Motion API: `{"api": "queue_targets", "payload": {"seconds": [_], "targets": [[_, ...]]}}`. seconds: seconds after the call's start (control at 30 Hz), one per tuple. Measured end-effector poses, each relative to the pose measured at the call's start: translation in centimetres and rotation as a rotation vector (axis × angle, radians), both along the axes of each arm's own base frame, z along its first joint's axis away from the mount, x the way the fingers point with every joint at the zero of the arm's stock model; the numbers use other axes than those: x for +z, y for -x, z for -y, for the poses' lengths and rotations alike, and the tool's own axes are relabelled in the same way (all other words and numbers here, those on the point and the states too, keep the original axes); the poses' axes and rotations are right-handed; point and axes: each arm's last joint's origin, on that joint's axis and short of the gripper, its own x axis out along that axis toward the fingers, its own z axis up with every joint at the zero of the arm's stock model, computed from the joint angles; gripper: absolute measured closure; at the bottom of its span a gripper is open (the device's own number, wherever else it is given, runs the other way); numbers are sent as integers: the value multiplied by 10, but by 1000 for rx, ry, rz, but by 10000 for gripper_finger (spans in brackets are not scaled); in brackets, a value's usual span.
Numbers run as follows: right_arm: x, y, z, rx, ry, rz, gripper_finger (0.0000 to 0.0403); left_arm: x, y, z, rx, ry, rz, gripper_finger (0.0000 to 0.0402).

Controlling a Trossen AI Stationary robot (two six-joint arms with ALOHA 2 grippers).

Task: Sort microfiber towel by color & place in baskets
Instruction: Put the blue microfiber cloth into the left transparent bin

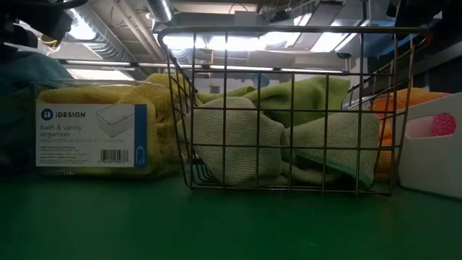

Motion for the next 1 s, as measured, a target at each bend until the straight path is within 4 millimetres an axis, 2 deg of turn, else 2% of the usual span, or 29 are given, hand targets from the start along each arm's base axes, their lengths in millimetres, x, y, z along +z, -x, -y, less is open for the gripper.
{"api": "queue_targets", "payload": {"seconds": [0.37, 0.63, 0.77, 1.0], "targets": [[0, 0, -1, 9, -17, -11, 171, 0, -1, -2, 6, 0, -3, 263], [0, 0, -1, 9, -16, -10, 171, 3, 6, -5, 51, 29, -131, 250], [0, 0, -1, 9, -17, -10, 171, 20, 4, -1, 40, 31, -120, 249], [0, 0, -1, 9, -16, -9, 171, 71, -4, 8, -5, 8, 3, 248]]}}
